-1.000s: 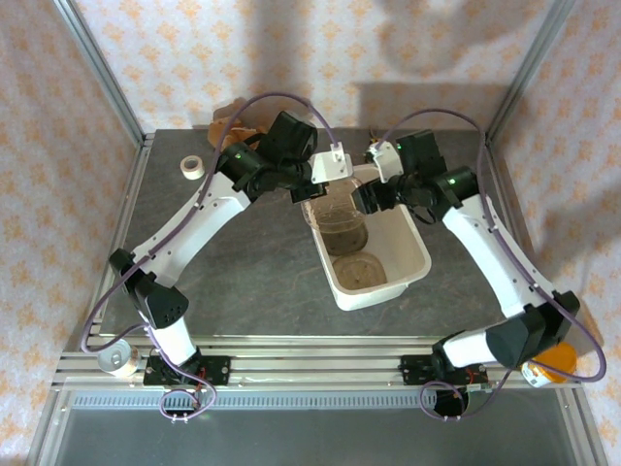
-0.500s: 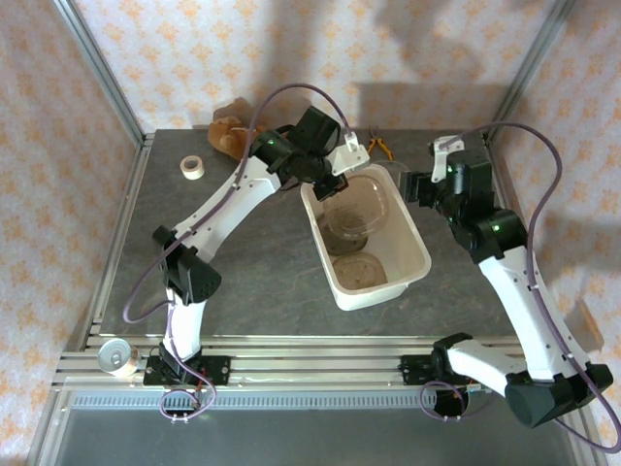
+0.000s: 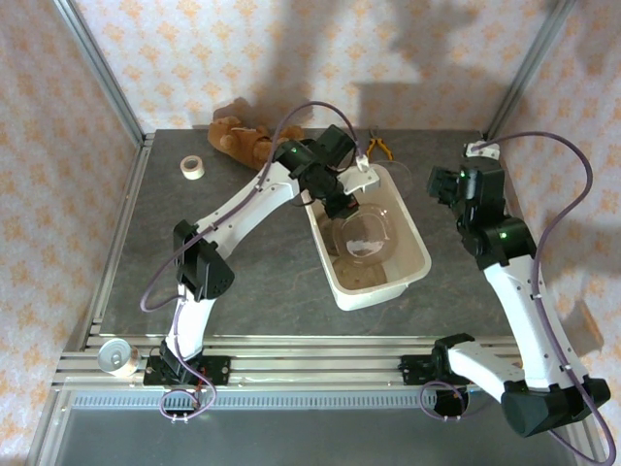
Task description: Place the plates into the plastic bin on the countertop
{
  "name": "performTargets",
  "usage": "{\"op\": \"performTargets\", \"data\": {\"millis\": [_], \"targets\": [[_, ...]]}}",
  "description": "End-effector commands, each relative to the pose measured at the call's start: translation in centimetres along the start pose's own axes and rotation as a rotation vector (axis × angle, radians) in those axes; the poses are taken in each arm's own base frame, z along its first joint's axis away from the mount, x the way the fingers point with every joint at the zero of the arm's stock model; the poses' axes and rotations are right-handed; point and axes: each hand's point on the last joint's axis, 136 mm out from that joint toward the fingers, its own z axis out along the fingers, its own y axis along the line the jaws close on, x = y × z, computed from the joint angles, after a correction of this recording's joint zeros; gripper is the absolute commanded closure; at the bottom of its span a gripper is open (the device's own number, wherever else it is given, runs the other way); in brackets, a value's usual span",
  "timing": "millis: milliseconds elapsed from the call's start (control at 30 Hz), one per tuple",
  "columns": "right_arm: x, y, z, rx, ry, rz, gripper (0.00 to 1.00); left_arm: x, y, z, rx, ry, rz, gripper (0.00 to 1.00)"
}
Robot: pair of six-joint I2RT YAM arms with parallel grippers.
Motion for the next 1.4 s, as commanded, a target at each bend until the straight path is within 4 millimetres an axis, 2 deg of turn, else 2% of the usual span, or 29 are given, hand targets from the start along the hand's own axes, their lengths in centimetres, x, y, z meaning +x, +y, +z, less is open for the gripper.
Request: {"op": "performTargets", "data": {"millis": [0, 300, 633, 967, 1367], "targets": [[0.4, -0.9, 0.1, 0.049, 0.008, 0.024, 0.18, 1.5, -1.1, 1.7, 0.071, 0.065, -0.05, 1.0], [1.7, -1.5, 0.9, 0.086, 0.037, 0.04, 0.18, 3.5, -3.0, 4.8, 0.129, 0.163, -0.057, 1.0], [2.7, -1.4, 1.6, 0.089, 0.062, 0.06, 0.18, 5.4, -3.6, 7.7, 0.152, 0.227, -0.066, 1.0], [3.1, -1.4, 2.2, 0.097, 0.077, 0.056, 0.18, 7.0, -3.9, 9.2, 0.157, 0.291, -0.059, 1.0], [3.7, -0.6, 3.8, 0.081, 0.122, 0.048, 0.18, 8.7, -3.6, 10.2, 0.139, 0.351, -0.049, 1.0]]}}
